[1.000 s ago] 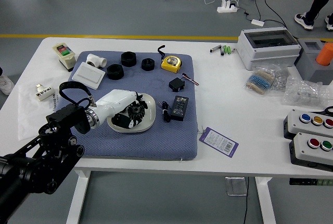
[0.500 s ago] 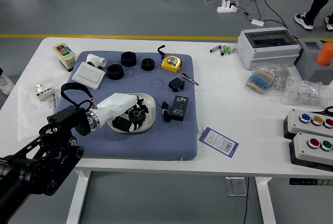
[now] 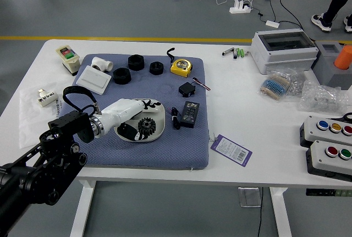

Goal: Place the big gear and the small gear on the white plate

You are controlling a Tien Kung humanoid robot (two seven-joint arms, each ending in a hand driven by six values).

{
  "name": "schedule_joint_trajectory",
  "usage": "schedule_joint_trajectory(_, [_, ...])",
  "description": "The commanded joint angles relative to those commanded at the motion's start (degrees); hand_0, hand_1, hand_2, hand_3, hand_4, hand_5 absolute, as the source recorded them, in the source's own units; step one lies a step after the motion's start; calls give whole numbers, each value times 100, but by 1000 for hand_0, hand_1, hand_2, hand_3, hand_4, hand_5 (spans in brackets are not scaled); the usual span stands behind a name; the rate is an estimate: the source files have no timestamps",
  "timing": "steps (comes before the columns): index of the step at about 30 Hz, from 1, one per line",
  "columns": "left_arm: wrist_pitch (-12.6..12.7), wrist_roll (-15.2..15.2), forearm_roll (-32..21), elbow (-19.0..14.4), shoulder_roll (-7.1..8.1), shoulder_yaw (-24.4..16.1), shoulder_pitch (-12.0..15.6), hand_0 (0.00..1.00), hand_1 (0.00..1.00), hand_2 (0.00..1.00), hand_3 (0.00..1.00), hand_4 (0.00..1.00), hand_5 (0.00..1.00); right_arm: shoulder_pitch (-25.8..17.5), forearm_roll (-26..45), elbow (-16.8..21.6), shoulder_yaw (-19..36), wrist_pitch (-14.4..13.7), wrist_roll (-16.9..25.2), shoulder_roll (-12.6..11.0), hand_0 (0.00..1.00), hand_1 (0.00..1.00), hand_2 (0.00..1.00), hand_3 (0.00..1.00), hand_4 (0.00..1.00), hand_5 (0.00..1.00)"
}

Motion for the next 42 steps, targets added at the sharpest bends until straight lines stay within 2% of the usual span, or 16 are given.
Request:
schedule_joint_trajectory(6, [66,-7,0,-79,3,-104,7,914,977,998,977,998,103,8,-2,1,10,-1,0,1,698,713,747,573,801,680])
schedule_joint_trajectory(8, [140,37,0,-192,0,-264,29,914,977,998,977,998,103,7,2,0,2,2,-2,2,698,713,747,573,801,680])
schedule_joint_trajectory(9, [149,58,0,-236,-1,-325,36,914,977,998,977,998,103,6,8,-1,-3,3,-2,3,698,713,747,573,801,680])
schedule_joint_trajectory(10, [151,66,0,-252,-2,-348,39,899,936,998,969,998,107,6,10,-1,-5,4,-2,3,699,713,747,573,801,680])
schedule_joint_trajectory(15, [154,116,0,-528,27,-738,133,899,936,998,969,998,107,17,21,0,-39,3,-9,8,699,713,747,573,801,680])
schedule_joint_trajectory(17, [162,125,0,-624,35,-898,191,879,907,979,963,998,94,20,23,1,-39,4,-8,8,699,715,747,573,801,680])
schedule_joint_trajectory(19, [181,175,0,-740,19,-1135,280,879,907,979,963,998,94,24,22,2,-32,3,-3,9,699,715,747,573,801,680])
schedule_joint_trajectory(26, [226,347,0,-1058,-206,-2101,664,863,887,958,940,998,78,47,-6,5,-36,12,3,12,699,714,747,573,801,680])
schedule_joint_trajectory(28, [217,383,0,-1115,-219,-2336,758,854,853,927,913,998,77,52,-12,7,-22,15,9,12,699,715,746,573,800,680])
schedule_joint_trajectory(35, [200,471,0,-1274,-203,-3153,1100,850,850,927,912,992,73,57,-32,8,-23,33,10,8,699,715,747,573,800,680])
schedule_joint_trajectory(39, [241,493,0,-1273,-173,-3607,1309,850,850,927,912,992,73,50,-44,4,-28,32,3,7,699,715,747,573,800,680])
schedule_joint_trajectory(40, [251,502,0,-1269,-166,-3682,1345,815,813,893,925,972,66,49,-47,3,-29,30,1,7,699,715,746,572,801,680])
schedule_joint_trajectory(42, [239,571,0,-1257,-158,-3864,1429,815,813,893,925,972,66,41,-58,1,-14,25,3,4,699,715,746,572,801,680])
